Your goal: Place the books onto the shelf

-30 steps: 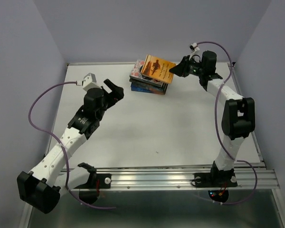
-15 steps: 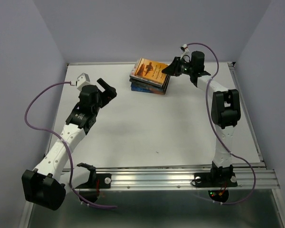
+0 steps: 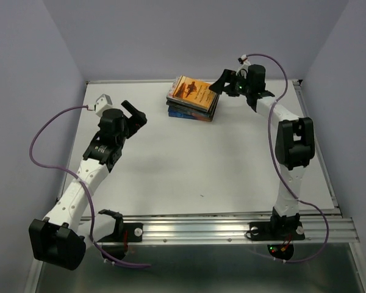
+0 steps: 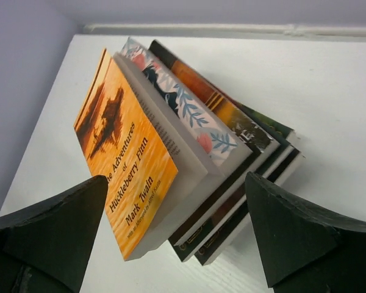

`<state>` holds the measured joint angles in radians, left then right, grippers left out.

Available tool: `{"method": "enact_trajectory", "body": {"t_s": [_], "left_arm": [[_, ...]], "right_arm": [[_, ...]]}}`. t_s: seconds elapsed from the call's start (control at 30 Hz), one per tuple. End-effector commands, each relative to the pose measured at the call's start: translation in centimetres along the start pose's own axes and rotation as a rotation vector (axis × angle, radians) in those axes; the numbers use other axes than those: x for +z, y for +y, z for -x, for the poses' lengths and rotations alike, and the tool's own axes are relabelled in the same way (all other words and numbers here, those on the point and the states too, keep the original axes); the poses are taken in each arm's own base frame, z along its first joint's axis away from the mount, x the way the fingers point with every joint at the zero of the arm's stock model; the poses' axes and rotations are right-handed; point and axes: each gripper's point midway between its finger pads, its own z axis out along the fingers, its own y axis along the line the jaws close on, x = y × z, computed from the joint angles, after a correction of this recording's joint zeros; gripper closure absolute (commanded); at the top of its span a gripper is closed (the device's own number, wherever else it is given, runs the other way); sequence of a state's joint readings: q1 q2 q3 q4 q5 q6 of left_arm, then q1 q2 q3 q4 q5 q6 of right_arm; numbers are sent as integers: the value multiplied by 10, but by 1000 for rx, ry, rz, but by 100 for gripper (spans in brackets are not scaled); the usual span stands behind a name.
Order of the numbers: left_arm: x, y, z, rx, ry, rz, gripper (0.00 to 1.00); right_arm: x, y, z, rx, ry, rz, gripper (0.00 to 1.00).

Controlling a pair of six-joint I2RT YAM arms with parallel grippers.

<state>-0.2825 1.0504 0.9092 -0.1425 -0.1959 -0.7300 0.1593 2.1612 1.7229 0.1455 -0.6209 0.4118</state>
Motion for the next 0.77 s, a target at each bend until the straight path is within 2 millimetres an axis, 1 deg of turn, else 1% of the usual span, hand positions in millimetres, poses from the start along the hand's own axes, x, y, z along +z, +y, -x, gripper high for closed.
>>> {"method": "enact_trajectory", "body": {"t_s": [0.0,0.03,0.07,0.1,0.13,0.17,0.27,0.3,0.37,0.4,0.43,0.47,0.5,0.63,0.73], "left_arm": [[-7,7,14,0,-61,28,1],[-10,10,17,-3,-76,39,1],[-11,13,18,0,-82,48,1],[-13,15,20,4,-95,55,1],[-19,18,27,5,-128,66,1],[-21,21,29,12,-142,73,1],[-34,21,41,-13,-221,38,1],[-37,21,43,-19,-237,29,1],[-40,22,49,-38,-270,29,1],[-40,23,50,-34,-273,33,1],[-40,24,51,-32,-275,44,1],[-38,25,51,-30,-275,55,1],[-37,26,51,-29,-275,61,1],[-29,25,47,-30,-262,57,1],[-25,22,47,-30,-256,50,1]], "right_arm": [[-52,5,73,-63,-203,-273,0],[-62,1,74,-53,-215,-327,0],[-86,-12,74,-22,-243,-446,0],[-97,-13,75,-14,-261,-488,0],[-113,-22,68,12,-252,-548,0],[-141,-28,58,44,-275,-654,0],[-187,-30,42,57,-326,-781,0],[-208,-25,25,61,-327,-802,0],[-227,-22,9,98,-352,-830,0],[-237,-21,1,104,-361,-842,0],[-250,-18,-14,111,-366,-844,0],[-257,-17,-18,117,-388,-850,0],[-268,-15,-29,120,-401,-855,0],[-290,-13,-35,85,-439,-890,0],[-299,-14,-32,56,-452,-923,0]]}}
